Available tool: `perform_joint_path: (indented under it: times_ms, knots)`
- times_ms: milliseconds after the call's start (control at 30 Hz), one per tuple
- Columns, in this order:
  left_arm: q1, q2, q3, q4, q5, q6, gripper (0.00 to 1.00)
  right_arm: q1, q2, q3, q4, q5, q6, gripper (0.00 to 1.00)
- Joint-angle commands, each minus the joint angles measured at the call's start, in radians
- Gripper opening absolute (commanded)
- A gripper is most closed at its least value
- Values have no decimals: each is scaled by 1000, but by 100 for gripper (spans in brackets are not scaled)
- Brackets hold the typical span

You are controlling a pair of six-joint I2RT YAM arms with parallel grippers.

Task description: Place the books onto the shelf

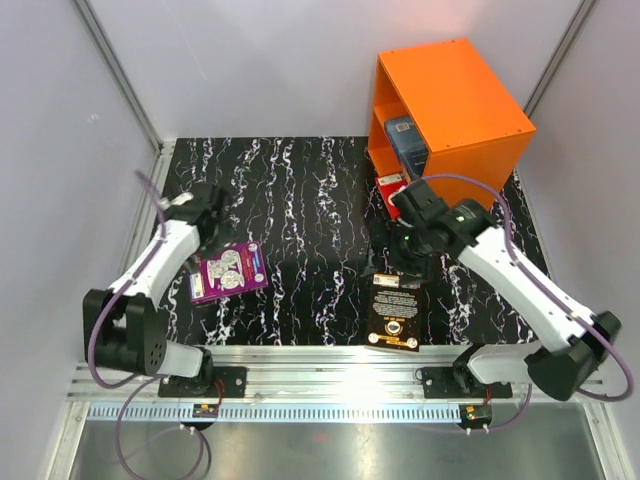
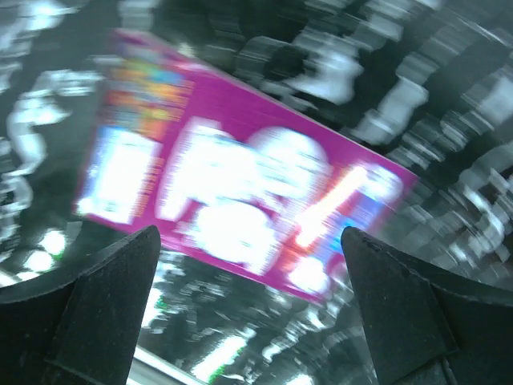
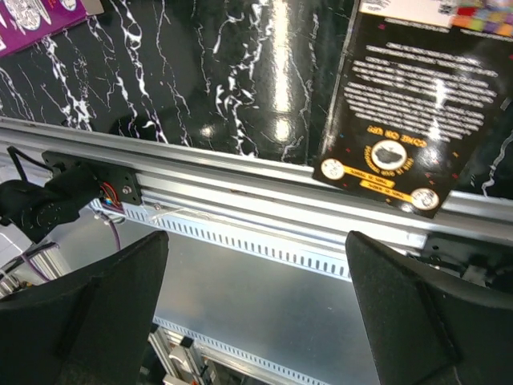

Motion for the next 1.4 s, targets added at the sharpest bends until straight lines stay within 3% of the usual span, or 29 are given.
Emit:
perform_joint_path:
  times_ms: [0,167,500,733,1000,1133,1367]
  knots:
    - [189,-48,-45,39,7,53,99,18,71,67,78,-75,-57,99]
    - [364,73,-42,68,2,119,99,21,109,87,77,-80,-71,99]
    - [365,330,68,150,45,204,99,20,22,-11,41,-39,-48,100]
    - [194,362,82,185,108,178,99,20,36,-14,40,-6,-66,100]
    - [-13,370,103,205,180,15,99,21,119,-5,103,-40,-85,100]
    - [-143,451,287,177,150,20,99,21,132,-25,136,-51,-82,100]
    - [-260,655,659,375,390,115,99,21,180,-28,172,-57,-106,100]
